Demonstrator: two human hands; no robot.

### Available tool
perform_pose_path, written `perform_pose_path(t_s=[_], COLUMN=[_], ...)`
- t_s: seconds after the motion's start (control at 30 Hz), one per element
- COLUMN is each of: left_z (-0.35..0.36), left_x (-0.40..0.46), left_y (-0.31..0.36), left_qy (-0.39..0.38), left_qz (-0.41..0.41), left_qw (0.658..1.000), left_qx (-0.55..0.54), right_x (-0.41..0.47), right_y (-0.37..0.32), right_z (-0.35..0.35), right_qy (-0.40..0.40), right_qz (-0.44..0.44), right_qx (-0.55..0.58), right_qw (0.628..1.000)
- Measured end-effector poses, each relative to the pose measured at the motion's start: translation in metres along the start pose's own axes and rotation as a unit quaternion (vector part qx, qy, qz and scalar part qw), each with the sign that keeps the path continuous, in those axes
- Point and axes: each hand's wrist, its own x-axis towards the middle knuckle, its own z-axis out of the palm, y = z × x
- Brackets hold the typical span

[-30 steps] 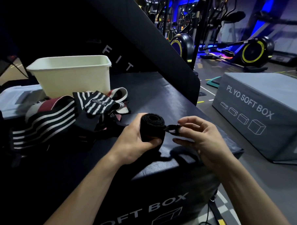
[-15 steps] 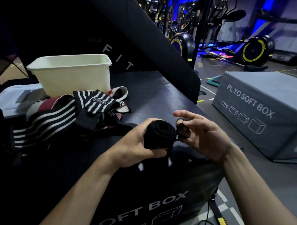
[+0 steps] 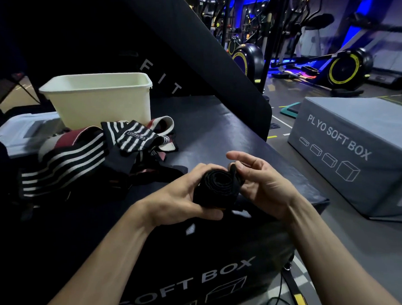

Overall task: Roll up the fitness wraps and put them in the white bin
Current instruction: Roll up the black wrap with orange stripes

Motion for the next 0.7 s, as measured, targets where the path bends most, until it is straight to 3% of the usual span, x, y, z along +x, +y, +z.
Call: perform_pose_path(t_s=[0.37, 0.7], left_z=[0.003, 0.031], left_x=[0.001, 0.006], left_y=[0.006, -0.001], left_qy=[0.031, 0.115], left_qz=[0.026, 0.048], left_qw=[0.998, 0.991], left_qx=[0.041, 0.048], right_x=[-0.010, -0.011], right_y=[-0.011, 0.003], right_z=[-0.009, -0.001], right_qy=[-0.034, 0.033], right_qz=[0.030, 0.006], right_qx=[0.000, 0.037], right_qw=[0.999, 0.999])
